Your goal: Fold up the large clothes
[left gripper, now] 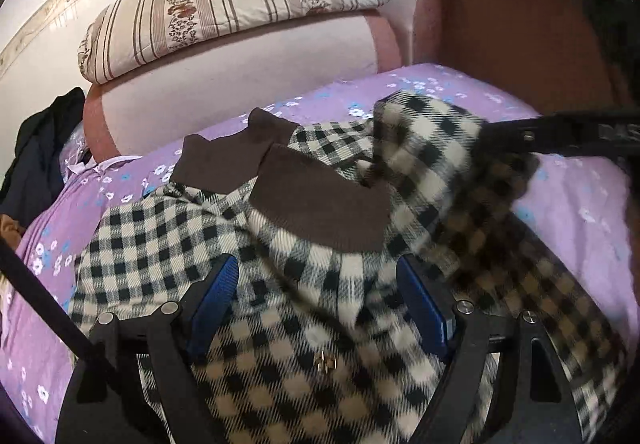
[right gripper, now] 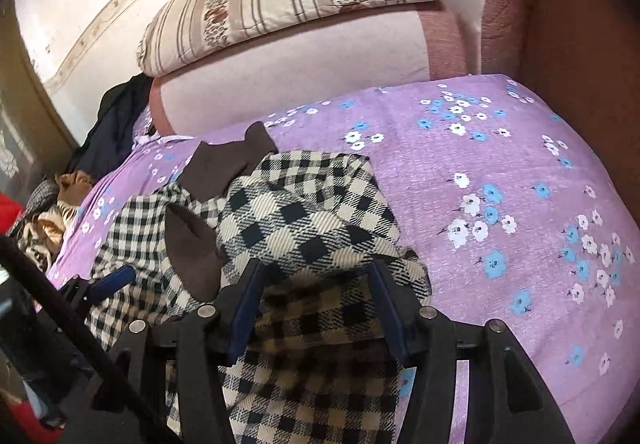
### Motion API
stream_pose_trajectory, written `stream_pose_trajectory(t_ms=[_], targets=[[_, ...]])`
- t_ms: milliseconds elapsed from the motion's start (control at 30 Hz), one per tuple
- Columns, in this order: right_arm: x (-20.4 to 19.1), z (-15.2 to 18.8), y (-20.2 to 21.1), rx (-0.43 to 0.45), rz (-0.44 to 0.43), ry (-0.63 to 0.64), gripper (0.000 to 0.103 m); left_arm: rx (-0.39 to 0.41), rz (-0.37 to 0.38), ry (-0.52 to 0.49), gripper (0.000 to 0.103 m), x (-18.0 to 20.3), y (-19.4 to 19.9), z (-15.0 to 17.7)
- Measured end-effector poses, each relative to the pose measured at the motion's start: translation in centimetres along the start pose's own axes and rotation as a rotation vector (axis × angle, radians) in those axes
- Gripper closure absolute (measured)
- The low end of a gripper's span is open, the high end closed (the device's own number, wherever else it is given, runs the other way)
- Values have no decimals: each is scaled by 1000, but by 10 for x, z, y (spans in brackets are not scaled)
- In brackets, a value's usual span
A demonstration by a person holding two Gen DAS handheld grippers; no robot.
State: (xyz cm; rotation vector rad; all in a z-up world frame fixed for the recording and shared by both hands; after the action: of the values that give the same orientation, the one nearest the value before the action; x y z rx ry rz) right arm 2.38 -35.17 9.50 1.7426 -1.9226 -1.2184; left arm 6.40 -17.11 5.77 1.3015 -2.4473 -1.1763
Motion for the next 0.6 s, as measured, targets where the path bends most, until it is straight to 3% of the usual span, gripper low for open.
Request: stream_pose_trajectory(t_ms=[67,100,133,167,367,600], targets=[[0,-2,-2,8,11,-9,44,-31,-8,29,44,-1,-12,-7],[0,-3,-2,13,16,-11,44,-63,-8,39,82,-5,-19,-8],[0,-4,-3,18,19,-15,44,-99,-4,54,98,-9,-26,-8],[1,-5,-1,25,21,-19,44,-119,6,80,102,-13,-29,-8],[15,-15,11,85,15,-82,44,-10,1,271,101,-77,10,-14],[24,-18,5,70,-2,-136,44,48,-127,399,101,-153,47,15]])
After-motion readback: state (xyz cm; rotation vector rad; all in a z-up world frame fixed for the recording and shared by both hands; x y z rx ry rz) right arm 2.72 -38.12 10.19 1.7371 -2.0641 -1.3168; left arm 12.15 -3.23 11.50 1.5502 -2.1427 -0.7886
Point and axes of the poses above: each gripper's, at about its wrist camera, not at the fingertips, and y roughly against the way its jaws point, x to its right, z to its underside, the point moved 2 cm from there along -y, roughly the way its jaws point, and after that the axes turned 8 degrees about -y, right-handed, at the moved point
